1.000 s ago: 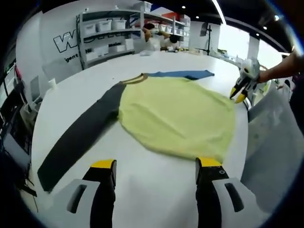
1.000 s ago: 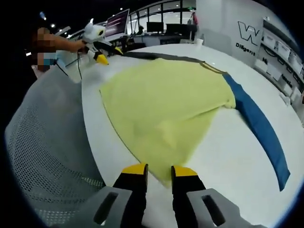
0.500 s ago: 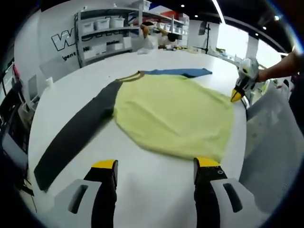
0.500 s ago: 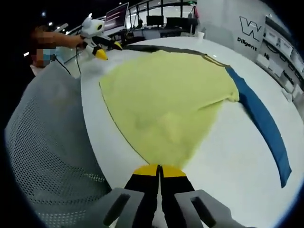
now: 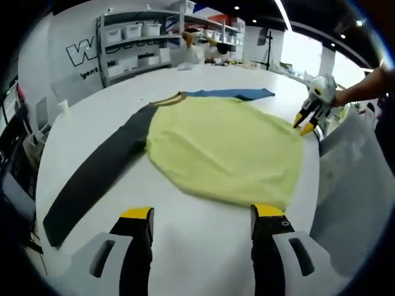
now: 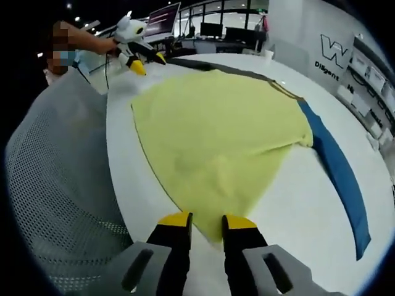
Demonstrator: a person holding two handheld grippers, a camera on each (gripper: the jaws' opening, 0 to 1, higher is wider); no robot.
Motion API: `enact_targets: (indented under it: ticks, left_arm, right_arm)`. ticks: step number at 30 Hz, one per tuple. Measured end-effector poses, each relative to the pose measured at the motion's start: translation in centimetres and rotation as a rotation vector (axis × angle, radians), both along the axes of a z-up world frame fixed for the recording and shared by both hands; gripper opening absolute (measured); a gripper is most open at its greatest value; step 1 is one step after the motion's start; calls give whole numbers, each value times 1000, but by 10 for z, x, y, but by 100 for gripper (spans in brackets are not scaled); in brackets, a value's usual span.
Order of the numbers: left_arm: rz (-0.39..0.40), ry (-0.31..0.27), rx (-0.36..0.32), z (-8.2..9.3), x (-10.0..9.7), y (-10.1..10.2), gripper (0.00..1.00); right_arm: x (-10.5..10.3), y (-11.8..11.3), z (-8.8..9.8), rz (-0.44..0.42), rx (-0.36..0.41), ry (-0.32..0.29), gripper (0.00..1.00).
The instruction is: Fold the garment on the visible template until the final outline fits inside the template.
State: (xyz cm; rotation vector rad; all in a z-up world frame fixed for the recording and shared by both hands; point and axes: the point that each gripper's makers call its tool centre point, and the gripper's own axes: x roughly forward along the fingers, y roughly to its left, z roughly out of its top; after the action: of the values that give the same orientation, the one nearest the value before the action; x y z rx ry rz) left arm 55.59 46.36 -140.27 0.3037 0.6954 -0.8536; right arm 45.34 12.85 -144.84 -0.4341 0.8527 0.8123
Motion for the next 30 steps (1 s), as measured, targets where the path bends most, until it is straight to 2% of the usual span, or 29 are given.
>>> enact_targets:
  ticks: [2, 4, 7, 8, 9, 16, 23, 30]
  left_arm:
    - [-2, 3, -1, -1, -1, -1, 68]
    - [-6, 6, -1, -2, -2, -2, 68]
    - [-14, 10, -2, -3, -4, -6, 67]
    - [-17, 12, -3, -4, -4, -7, 67]
    - [-21, 15, -4, -4, -5, -9, 66]
    - [-62, 17, 2, -5, -11, -18, 64]
    - [-91, 20, 2, -6, -16, -26, 64]
    - [-147, 40, 5, -17, -36, -44, 69]
  right_arm:
    - [1, 0, 0, 3, 0, -5, 9]
    - [-1, 2, 0, 23, -15, -4, 0]
    - [0, 3, 0, 17, -34, 22, 0]
    - [0, 5, 1, -1, -18, 46, 0]
    - [1, 6, 2, -3, -14, 45, 0]
    - [21, 16, 38, -84, 115, 3, 0]
    - [48, 17, 72, -163, 193, -60, 0]
    - [58, 17, 78, -187, 206, -70, 0]
